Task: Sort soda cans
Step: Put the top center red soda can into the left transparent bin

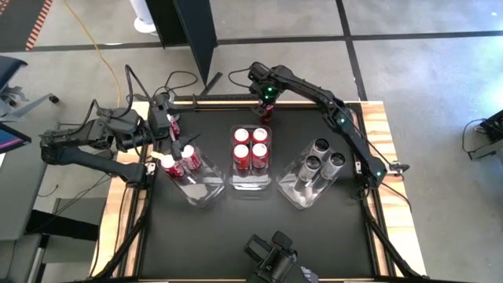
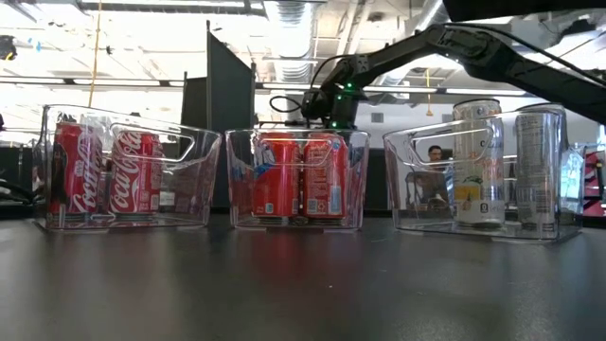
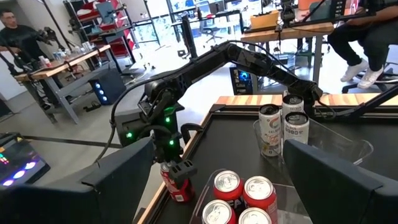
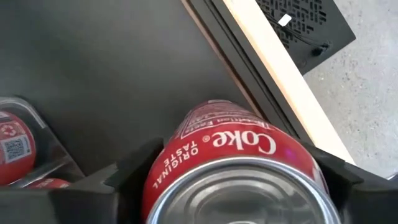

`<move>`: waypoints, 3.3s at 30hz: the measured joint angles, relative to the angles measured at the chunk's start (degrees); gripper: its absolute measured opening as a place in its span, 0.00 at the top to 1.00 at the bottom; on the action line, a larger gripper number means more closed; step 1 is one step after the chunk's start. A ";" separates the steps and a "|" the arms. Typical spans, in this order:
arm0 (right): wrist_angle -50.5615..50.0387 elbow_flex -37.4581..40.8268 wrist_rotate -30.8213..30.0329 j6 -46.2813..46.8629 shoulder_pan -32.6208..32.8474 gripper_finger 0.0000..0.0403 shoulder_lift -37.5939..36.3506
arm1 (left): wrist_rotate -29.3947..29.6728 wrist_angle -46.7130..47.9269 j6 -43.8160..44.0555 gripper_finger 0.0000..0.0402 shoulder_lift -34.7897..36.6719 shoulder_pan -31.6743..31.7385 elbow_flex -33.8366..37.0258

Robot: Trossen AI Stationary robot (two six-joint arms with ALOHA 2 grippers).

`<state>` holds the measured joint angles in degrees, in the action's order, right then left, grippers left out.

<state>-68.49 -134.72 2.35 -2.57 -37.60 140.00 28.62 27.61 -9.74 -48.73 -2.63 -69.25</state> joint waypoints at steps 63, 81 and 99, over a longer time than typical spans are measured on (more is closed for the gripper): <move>14.28 -0.02 -3.92 -24.97 36.32 0.25 -20.74 | 2.15 -2.96 4.98 0.12 0.32 -0.02 0.04; 23.56 -0.28 4.44 -29.11 35.42 0.25 -11.50 | -5.85 -11.61 3.52 0.12 3.14 -0.02 0.04; 19.66 -0.12 4.69 -28.48 34.92 0.25 -10.35 | -5.31 17.20 12.98 0.12 0.17 -0.83 4.68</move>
<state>-48.83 -134.83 7.04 -31.05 -2.69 129.65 23.32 44.82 3.24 -48.56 -3.46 -64.58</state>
